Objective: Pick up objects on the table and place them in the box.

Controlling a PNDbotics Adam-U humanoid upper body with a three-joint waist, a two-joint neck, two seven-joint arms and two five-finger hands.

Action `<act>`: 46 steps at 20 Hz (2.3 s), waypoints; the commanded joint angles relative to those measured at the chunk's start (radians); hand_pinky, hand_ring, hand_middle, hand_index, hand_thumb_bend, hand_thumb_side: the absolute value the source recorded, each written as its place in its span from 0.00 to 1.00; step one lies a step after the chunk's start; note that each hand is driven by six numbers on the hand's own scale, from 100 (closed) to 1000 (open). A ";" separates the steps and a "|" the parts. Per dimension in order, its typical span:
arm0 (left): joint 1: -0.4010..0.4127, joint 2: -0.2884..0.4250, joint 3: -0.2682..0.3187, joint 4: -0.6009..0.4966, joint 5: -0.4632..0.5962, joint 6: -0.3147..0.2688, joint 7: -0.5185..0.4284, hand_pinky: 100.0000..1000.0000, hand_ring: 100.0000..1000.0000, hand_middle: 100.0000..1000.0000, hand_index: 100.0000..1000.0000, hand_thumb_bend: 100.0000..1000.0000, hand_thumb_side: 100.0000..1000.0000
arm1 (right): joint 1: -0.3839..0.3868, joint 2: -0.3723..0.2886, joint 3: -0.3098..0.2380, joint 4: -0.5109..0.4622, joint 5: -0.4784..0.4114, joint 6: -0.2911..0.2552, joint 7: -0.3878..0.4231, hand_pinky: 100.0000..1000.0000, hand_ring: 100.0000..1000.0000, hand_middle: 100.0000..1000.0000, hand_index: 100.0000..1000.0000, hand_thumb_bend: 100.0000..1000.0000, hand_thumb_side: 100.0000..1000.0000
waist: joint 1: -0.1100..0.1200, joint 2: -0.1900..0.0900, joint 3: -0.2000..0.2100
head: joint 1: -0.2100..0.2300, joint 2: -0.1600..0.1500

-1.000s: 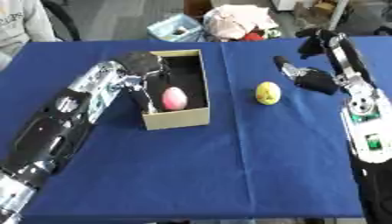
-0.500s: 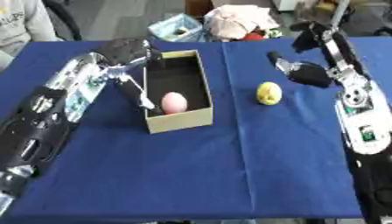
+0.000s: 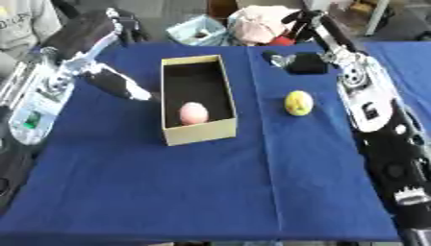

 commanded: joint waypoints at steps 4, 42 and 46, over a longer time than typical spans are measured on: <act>0.055 0.026 0.068 -0.060 0.060 0.055 0.052 0.51 0.43 0.47 0.66 1.00 0.40 | -0.071 -0.016 -0.014 0.185 0.086 -0.012 0.014 0.68 0.60 0.57 0.80 0.42 0.31 | -0.001 -0.013 0.007 | -0.009 0.006; 0.148 0.017 0.145 0.005 0.095 0.090 0.117 0.50 0.42 0.47 0.66 1.00 0.39 | -0.096 -0.127 -0.109 0.349 0.171 0.052 0.105 0.71 0.63 0.59 0.76 0.42 0.24 | -0.015 -0.014 0.005 | -0.007 0.006; 0.148 0.016 0.144 0.006 0.095 0.088 0.113 0.50 0.42 0.47 0.66 1.00 0.39 | -0.093 -0.131 -0.111 0.351 0.172 0.057 0.131 0.72 0.63 0.59 0.75 0.42 0.23 | -0.014 -0.014 0.005 | -0.006 0.006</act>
